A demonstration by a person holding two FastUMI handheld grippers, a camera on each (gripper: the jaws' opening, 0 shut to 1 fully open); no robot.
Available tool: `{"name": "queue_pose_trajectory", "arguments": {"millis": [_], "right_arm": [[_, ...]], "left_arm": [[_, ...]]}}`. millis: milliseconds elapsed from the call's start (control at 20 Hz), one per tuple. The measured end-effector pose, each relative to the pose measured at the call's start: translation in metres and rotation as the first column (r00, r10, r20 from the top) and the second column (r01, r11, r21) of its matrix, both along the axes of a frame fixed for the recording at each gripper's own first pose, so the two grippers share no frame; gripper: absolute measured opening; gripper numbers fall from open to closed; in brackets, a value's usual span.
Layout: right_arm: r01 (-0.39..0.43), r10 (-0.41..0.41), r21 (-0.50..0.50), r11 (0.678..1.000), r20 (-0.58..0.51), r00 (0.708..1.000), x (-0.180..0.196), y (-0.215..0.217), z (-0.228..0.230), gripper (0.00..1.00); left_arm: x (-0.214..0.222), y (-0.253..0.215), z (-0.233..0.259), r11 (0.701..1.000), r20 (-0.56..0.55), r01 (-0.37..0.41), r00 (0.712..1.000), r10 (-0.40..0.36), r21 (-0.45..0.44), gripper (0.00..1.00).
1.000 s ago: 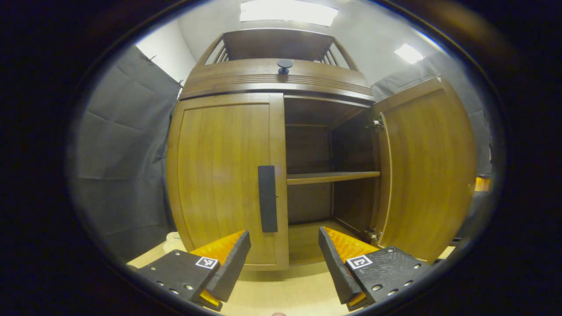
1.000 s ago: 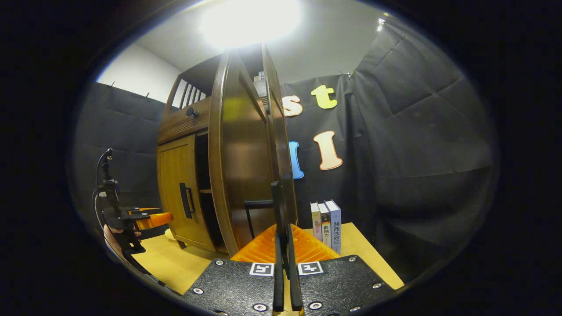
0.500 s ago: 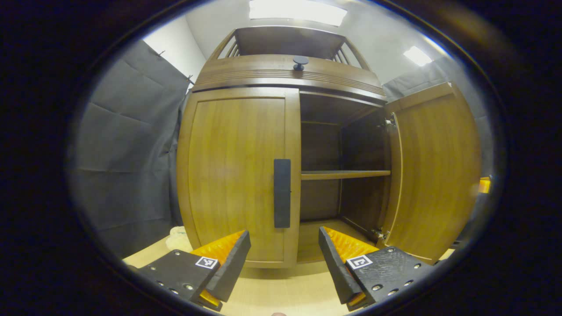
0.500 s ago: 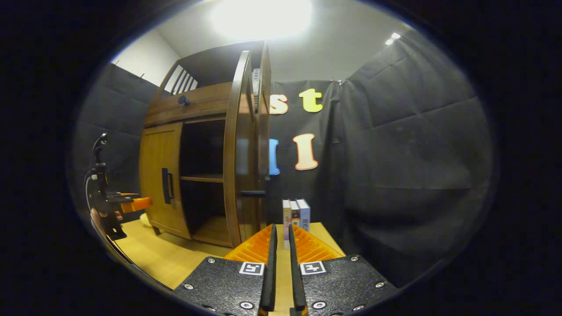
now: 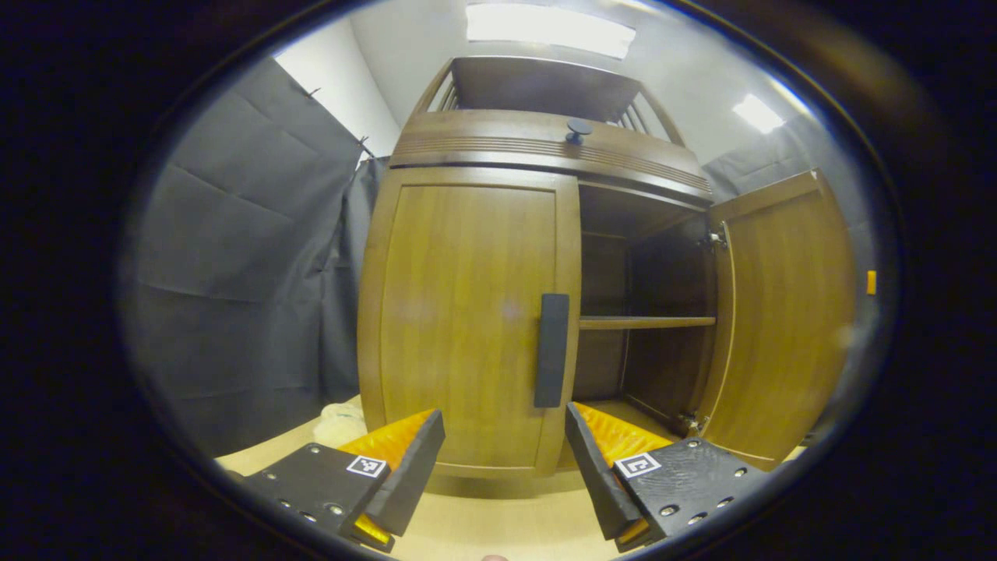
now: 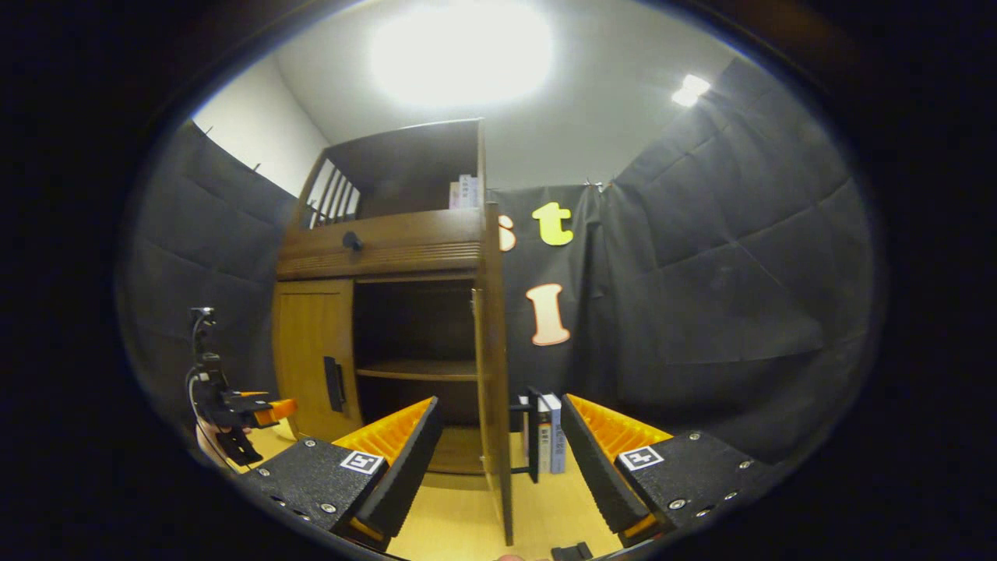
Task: Open the right door of the double-door shoe cabinet with the right hand, and open the left door with the left hand.
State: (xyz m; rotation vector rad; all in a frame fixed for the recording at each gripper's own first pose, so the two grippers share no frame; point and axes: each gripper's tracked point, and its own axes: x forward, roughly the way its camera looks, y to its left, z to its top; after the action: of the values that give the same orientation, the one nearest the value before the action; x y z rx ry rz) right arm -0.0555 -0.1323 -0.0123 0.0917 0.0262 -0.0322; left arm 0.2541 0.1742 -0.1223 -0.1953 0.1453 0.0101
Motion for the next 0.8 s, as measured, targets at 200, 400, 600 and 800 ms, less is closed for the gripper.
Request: {"name": "queue_pose_trajectory", "arguments": {"millis": [200, 400, 600, 800], "right_arm": [[-0.071, 0.070, 0.051, 0.996, 0.023, 0.997, 0.019, 0.040, 0.008, 0.93], [-0.088, 0.087, 0.045, 0.995, 0.017, 0.996, 0.050, 0.073, 0.005, 0.91], [-0.118, 0.118, -0.002, 0.993, -0.016, 0.993, 0.077, 0.103, -0.013, 0.94], [-0.101, 0.098, -0.045, 0.994, -0.059, 0.993, 0.110, 0.107, -0.031, 0.94]], "left_arm": [[0.001, 0.021, 0.007, 1.000, 0.018, -0.017, 1.000, 0.017, -0.007, 0.92], [0.012, 0.030, 0.016, 1.000, 0.035, -0.018, 0.999, 0.018, 0.024, 0.92], [0.026, 0.026, 0.026, 1.000, 0.058, -0.002, 0.998, 0.001, 0.010, 0.90], [0.050, 0.014, 0.039, 0.999, 0.086, 0.034, 0.996, -0.034, 0.007, 0.93]]}}
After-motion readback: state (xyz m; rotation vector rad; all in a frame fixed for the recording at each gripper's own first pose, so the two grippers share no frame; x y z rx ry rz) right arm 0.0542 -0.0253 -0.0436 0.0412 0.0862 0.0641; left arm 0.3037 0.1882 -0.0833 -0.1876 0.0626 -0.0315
